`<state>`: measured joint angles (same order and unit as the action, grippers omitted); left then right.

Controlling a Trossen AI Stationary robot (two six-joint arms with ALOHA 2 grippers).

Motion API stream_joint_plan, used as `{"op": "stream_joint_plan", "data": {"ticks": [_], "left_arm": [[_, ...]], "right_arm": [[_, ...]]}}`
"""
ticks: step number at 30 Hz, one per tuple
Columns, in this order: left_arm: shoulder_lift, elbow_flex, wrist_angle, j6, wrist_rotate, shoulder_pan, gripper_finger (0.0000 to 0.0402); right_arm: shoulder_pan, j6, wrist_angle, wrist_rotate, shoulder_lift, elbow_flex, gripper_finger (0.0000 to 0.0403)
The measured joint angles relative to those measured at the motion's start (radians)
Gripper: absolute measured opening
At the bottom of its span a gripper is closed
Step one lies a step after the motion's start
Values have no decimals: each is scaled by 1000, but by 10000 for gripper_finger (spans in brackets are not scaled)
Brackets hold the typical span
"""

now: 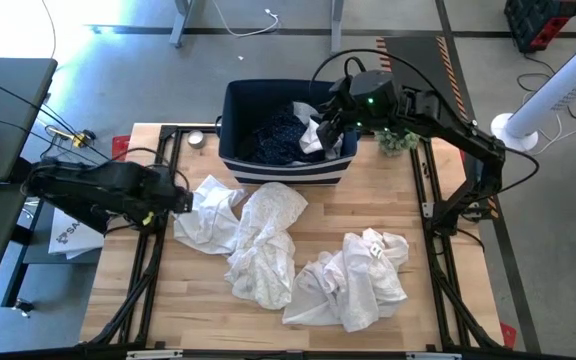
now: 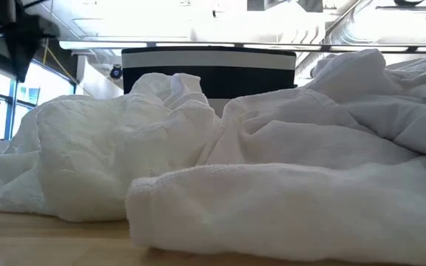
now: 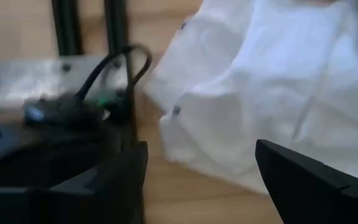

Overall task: Sort clothes
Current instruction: Put the white sock into the blue bin

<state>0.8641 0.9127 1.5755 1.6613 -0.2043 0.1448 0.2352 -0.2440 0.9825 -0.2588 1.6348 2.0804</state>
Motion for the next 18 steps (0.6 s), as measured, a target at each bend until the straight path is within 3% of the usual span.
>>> {"op": "stream_joint_plan", "data": {"ticks": [6, 14, 18], "left_arm": [[105, 1, -77, -71, 12, -44, 296], [207, -4, -159, -280, 18, -176, 296], [235, -105, -295, -373, 126, -262, 296]], "right_arm": [[0, -1, 0, 0, 0, 0, 169], [0, 2, 0, 0, 0, 0, 169], [0, 17, 0, 1, 0, 0, 169]]}}
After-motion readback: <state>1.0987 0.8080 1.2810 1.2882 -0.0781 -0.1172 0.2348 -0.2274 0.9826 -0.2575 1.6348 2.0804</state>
